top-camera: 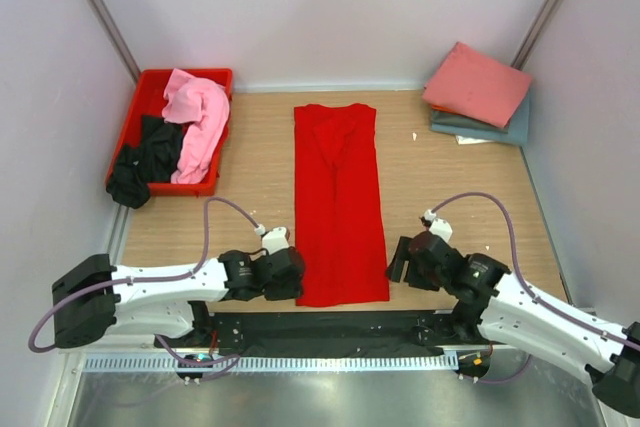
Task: Fold and stack the t-shirts
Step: Fold the tshirt
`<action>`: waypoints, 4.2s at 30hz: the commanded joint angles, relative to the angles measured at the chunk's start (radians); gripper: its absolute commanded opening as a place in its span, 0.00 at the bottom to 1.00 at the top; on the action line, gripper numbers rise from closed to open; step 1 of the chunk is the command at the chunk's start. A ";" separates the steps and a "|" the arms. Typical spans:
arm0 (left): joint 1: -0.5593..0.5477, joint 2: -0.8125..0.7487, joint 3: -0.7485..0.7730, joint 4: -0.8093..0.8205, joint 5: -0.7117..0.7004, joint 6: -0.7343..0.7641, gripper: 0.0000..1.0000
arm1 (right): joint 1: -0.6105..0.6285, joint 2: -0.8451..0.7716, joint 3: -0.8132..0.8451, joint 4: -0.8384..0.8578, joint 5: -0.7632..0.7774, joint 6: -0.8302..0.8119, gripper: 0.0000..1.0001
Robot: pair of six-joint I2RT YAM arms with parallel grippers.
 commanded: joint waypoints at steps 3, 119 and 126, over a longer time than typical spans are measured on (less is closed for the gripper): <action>-0.011 0.062 -0.027 0.178 0.028 -0.054 0.41 | 0.075 -0.123 -0.022 -0.085 0.026 0.176 0.68; 0.741 1.205 1.720 -0.623 0.065 0.716 0.40 | -0.413 1.441 1.453 -0.108 0.173 -0.496 0.80; 0.744 1.006 1.671 -0.636 -0.061 0.681 0.51 | -0.430 1.257 1.392 -0.110 0.173 -0.505 0.86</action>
